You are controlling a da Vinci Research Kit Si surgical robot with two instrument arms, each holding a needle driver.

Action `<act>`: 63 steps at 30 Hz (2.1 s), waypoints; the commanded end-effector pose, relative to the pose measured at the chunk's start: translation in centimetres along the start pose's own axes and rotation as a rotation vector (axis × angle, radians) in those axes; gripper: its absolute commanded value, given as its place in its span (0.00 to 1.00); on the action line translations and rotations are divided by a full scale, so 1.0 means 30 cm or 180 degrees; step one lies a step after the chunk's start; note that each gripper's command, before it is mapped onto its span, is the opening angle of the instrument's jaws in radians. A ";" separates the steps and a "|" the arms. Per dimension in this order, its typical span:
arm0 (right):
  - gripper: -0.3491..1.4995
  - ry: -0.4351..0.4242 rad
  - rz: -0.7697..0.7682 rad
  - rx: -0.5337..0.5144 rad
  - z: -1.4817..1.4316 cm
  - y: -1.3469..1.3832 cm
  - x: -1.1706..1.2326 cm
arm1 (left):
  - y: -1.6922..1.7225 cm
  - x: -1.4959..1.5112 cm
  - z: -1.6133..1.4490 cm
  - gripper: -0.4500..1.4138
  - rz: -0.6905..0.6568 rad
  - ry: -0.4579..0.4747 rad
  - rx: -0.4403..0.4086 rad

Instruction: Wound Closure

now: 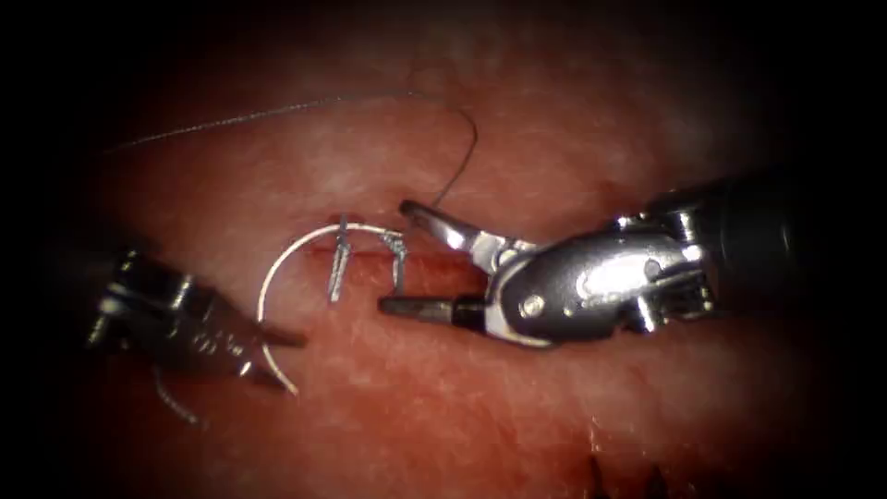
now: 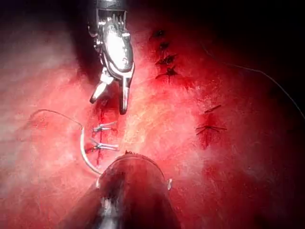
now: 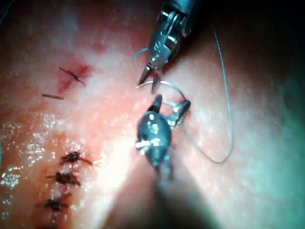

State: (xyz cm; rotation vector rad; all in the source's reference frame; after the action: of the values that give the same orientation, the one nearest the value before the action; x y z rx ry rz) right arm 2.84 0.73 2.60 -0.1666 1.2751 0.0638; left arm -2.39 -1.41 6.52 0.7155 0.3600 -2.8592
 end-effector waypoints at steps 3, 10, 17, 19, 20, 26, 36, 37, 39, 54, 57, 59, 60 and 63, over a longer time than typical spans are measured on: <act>0.96 0.0005 0.0008 0.0009 0.0019 -0.0034 -0.0004 | 0.001 -0.001 0.002 0.00 0.0013 -0.0051 0.0038; 0.95 0.0005 0.0049 0.0011 0.0015 -0.0030 -0.0003 | 0.000 -0.001 -0.010 0.00 -0.0049 0.0093 0.0389; 0.91 0.0061 0.0485 -0.0009 -0.0046 0.0015 0.0003 | -0.007 0.008 -0.027 0.00 -0.0063 0.0495 0.0706; 0.90 0.0119 0.0751 -0.0032 -0.0079 0.0039 0.0004 | -0.009 0.013 -0.030 0.00 -0.0057 0.0789 0.0714; 0.89 0.0126 0.0888 -0.0019 -0.0093 0.0047 0.0003 | -0.010 0.015 -0.031 0.00 -0.0023 0.0915 0.0703; 0.80 0.0138 0.1686 0.0227 -0.0161 0.0061 -0.0043 | -0.012 0.032 -0.030 0.00 0.0234 0.1798 0.0562; 0.61 0.0378 0.2420 0.0338 -0.0198 0.0082 -0.0090 | -0.010 0.045 -0.025 0.00 0.0443 0.2770 0.0199; 0.61 0.0441 0.2496 0.0368 -0.0199 0.0085 -0.0089 | -0.010 0.046 -0.024 0.00 0.0435 0.2860 0.0152; 0.60 0.0558 0.2607 0.0407 -0.0200 0.0087 -0.0085 | -0.009 0.046 -0.024 0.00 0.0430 0.2981 0.0091; 0.54 0.1171 0.3145 0.0649 -0.0138 0.0114 -0.0049 | -0.005 0.046 -0.016 0.00 0.0581 0.3305 -0.0131; 0.54 0.1248 0.3278 0.0645 -0.0134 0.0116 -0.0050 | -0.005 0.046 -0.016 0.00 0.0617 0.3329 -0.0159; 0.54 0.1290 0.3331 0.0666 -0.0134 0.0116 -0.0049 | -0.005 0.046 -0.016 0.00 0.0632 0.3337 -0.0168; 0.53 0.1317 0.3381 0.0706 -0.0134 0.0115 -0.0048 | -0.005 0.046 -0.016 0.00 0.0639 0.3340 -0.0170; 0.51 0.1361 0.3449 0.0766 -0.0123 0.0107 -0.0043 | -0.005 0.046 -0.016 0.00 0.0644 0.3341 -0.0171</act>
State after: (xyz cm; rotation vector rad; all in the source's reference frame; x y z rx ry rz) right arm 2.33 1.10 2.56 0.7645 1.6587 0.8317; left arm -3.39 -1.19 5.43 2.0411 0.4290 -2.0367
